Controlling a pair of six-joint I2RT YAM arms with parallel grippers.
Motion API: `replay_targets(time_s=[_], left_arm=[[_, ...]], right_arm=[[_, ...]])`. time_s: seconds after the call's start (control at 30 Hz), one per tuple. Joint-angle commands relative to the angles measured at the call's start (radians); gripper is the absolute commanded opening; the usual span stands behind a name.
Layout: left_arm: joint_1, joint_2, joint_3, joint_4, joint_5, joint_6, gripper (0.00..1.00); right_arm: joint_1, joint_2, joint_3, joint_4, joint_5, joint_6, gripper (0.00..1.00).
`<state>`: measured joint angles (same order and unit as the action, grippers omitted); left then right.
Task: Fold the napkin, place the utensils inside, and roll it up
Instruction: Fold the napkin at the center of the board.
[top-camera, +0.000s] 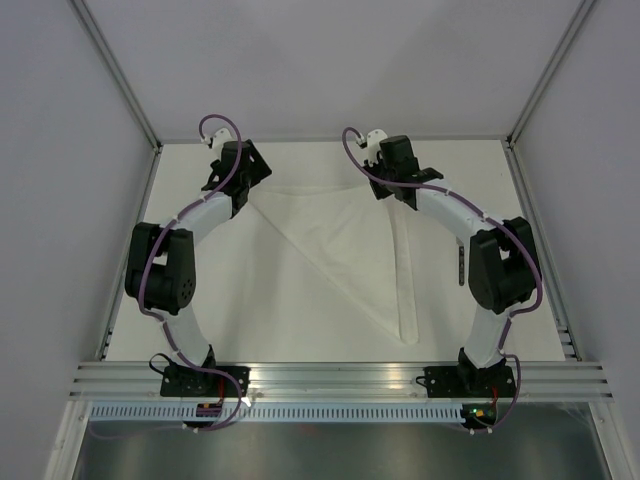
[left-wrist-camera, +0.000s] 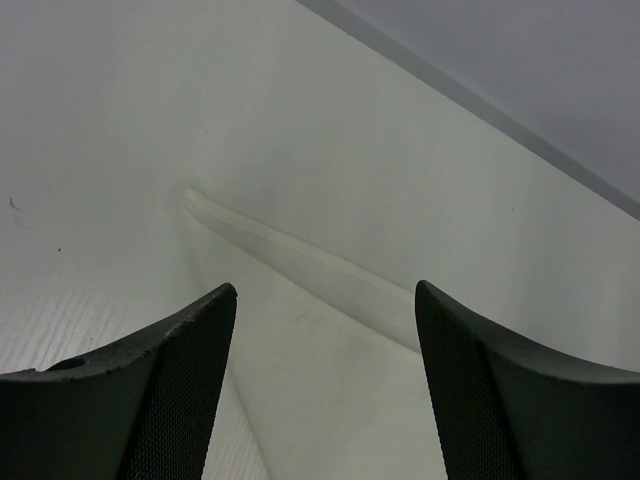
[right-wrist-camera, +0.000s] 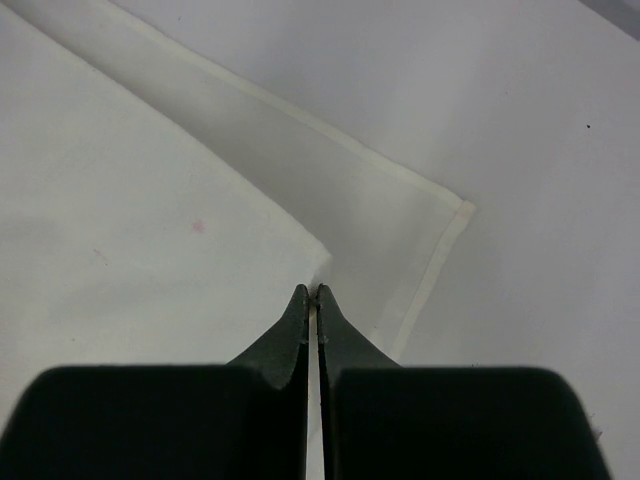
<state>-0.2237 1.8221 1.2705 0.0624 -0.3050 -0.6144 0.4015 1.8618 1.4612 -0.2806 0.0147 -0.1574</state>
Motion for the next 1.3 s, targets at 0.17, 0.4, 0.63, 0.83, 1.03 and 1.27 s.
replay_targets(time_s=[0.17, 0.4, 0.63, 0.83, 1.03, 1.27], left_arm=[[0.009, 0.000, 0.038, 0.036, 0.001, -0.019, 0.77], [0.012, -0.003, 0.038, 0.034, 0.003, -0.018, 0.77], [0.012, -0.001, 0.040, 0.033, 0.004, -0.018, 0.77], [0.012, -0.001, 0.038, 0.031, 0.001, -0.016, 0.77], [0.012, 0.000, 0.041, 0.031, 0.003, -0.015, 0.77], [0.014, 0.006, 0.047, 0.033, 0.003, -0.013, 0.77]], right_arm=[[-0.016, 0.034, 0.059, 0.040, -0.010, -0.001, 0.00], [-0.020, 0.045, 0.073, 0.043, -0.012, -0.011, 0.00], [-0.021, 0.069, 0.120, 0.014, -0.012, -0.030, 0.01], [-0.023, 0.080, 0.142, 0.009, -0.010, -0.042, 0.00], [-0.027, 0.088, 0.148, 0.011, -0.005, -0.045, 0.00], [-0.046, 0.091, 0.152, 0.011, -0.010, -0.045, 0.00]])
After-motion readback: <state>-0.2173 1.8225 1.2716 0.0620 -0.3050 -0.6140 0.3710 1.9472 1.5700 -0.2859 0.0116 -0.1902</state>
